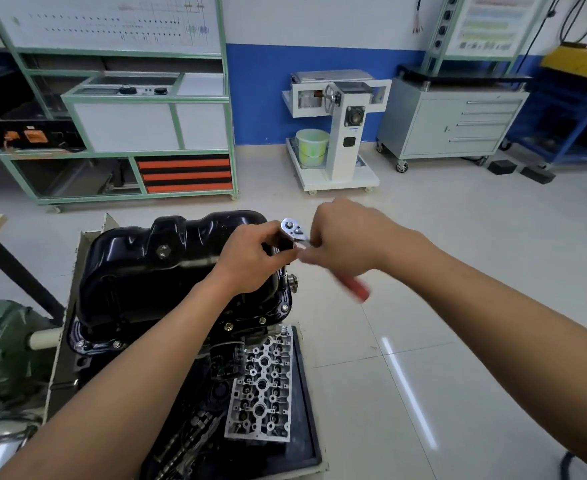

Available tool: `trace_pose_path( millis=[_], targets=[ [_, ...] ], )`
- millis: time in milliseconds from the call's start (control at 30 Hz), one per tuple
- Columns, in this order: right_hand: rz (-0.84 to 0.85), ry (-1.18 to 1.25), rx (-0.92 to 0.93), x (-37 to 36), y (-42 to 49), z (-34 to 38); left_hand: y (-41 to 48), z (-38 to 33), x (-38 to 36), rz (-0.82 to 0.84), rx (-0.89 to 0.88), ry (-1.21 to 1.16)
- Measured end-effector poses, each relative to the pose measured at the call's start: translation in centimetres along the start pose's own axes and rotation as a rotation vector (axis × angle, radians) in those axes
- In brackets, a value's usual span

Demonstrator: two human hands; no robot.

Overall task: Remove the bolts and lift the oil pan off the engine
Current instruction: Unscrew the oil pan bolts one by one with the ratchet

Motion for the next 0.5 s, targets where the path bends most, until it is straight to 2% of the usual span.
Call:
trace_pose_path(
  millis=[100,233,400,500],
  targets=[
    [0.016,0.221,0.014,-1.3,0.0,2.9,-0.1,0.0,0.1,-0.014,-0.037,0.011],
    [-0.03,0.3,-0.058,-1.6,1.3,3.6,0.1,0.8,0.4,-0.02,0.003,-0.012],
    [0.17,0.22,0.02,-1.9,1.1,2.7,-0.1,0.0,0.3,-0.001,0.017,-0.078],
    [0.156,0.027,0.061,-0.7,1.1,1.2,-0.1,-0.1,0.2,0.012,0.008,-0.049]
  ],
)
Point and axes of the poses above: each hand's wrist, its own y-axis towards the middle knuckle, its own x-axis out of the back of the hand, z = x × y, the point moved 10 cm from there along y, towards the middle knuckle, and after that the axes turned 8 degrees about -y, right-handed, at the moved point
